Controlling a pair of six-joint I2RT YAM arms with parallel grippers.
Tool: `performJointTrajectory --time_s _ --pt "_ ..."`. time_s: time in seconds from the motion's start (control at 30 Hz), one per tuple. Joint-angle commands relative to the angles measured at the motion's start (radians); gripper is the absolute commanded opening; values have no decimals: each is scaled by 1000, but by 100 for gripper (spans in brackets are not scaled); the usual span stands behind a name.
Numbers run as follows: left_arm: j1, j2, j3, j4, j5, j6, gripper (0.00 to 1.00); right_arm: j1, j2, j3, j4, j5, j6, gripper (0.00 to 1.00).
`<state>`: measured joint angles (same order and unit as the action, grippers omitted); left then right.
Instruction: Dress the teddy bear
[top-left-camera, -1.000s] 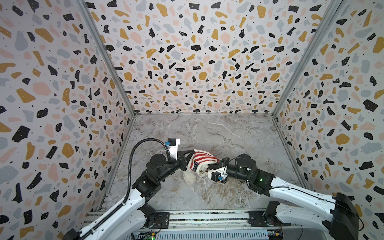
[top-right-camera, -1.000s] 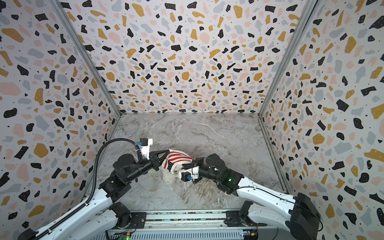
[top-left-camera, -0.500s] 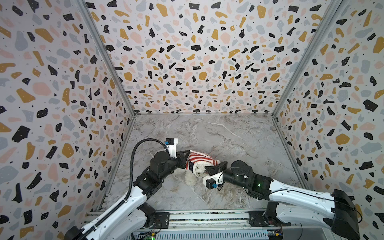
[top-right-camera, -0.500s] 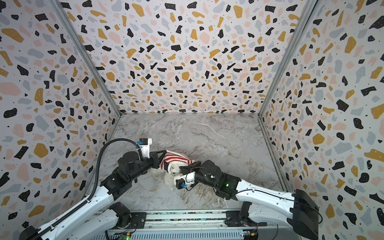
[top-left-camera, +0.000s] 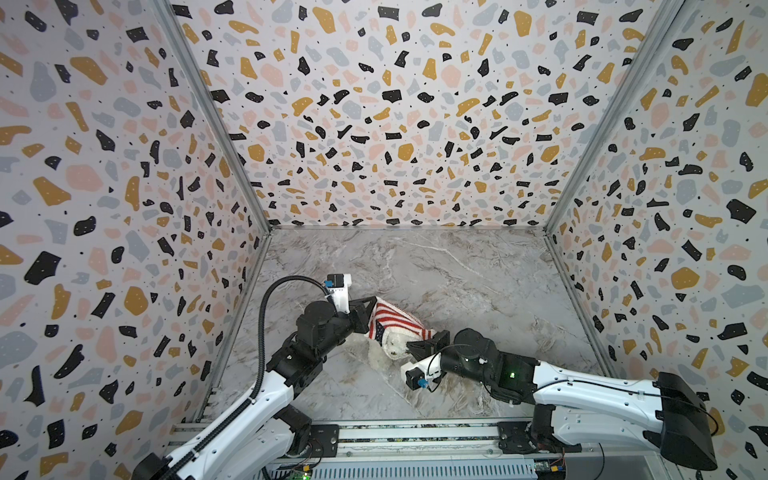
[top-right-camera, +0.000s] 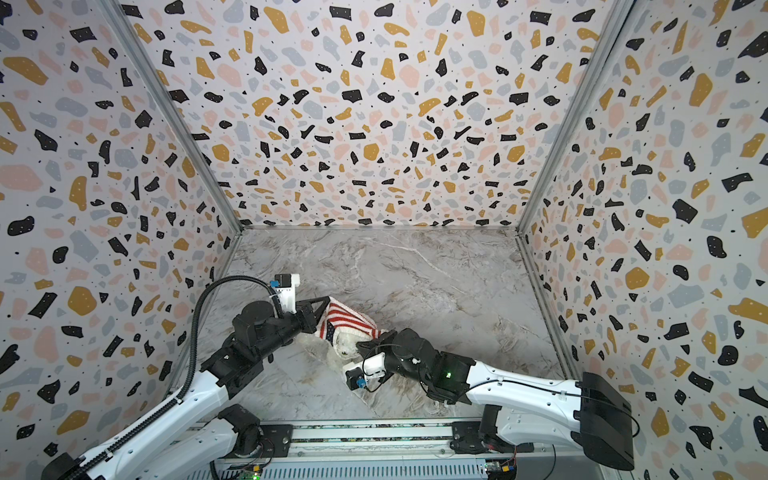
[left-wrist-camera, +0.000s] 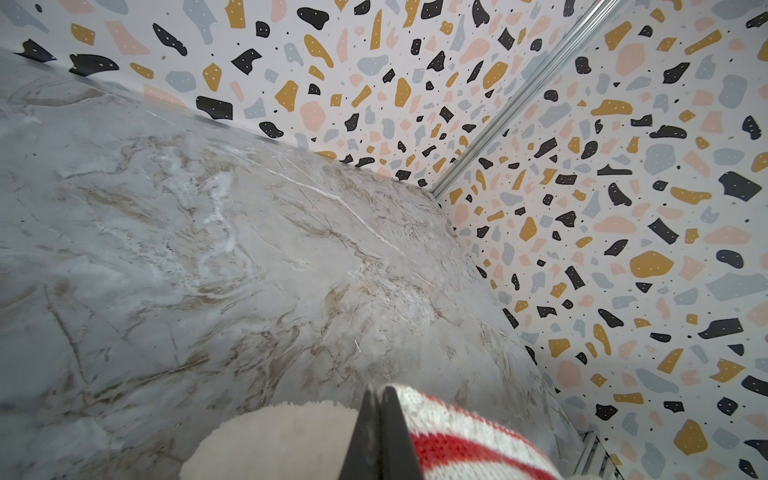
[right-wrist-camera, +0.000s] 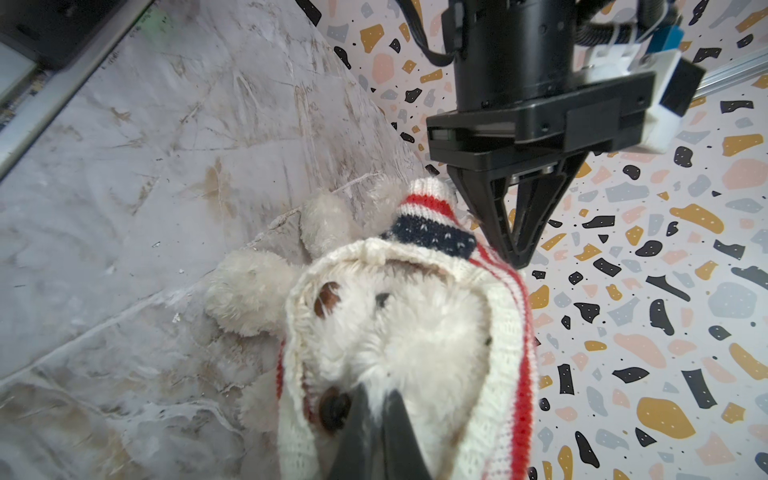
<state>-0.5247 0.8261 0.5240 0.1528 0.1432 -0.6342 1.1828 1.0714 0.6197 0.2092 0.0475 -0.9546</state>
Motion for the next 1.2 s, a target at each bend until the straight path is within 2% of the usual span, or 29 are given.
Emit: performJointTrajectory --time_s 0.0,0.23,0.5,0.73,0.83,0.97,1.0,1.1,1.17 --pt "11 -5 17 5 -89 30 0 22 -29 -11 -12 10 -16 0" --pt "29 103 37 -68 -272 60 0 90 -31 -26 1 33 -16 0" --pt "32 162 -7 -61 -270 82 0 123 -77 -51 38 67 -23 0" --pt "32 113 -19 -169 -356 148 0 123 -162 -73 75 40 -10 0" --pt "32 100 -18 -172 -307 170 0 113 -182 -79 94 16 5 0" --pt "13 30 -36 -108 -168 212 0 84 -153 -47 66 7 42 0" --pt "10 -9 -54 -75 -131 218 2 73 -148 -40 63 -8 58 0" --pt "8 -123 -86 -24 -59 241 17 15 -151 -25 39 -91 94 0" --pt "7 -191 -91 -19 -44 260 26 -16 -153 -14 15 -102 84 0"
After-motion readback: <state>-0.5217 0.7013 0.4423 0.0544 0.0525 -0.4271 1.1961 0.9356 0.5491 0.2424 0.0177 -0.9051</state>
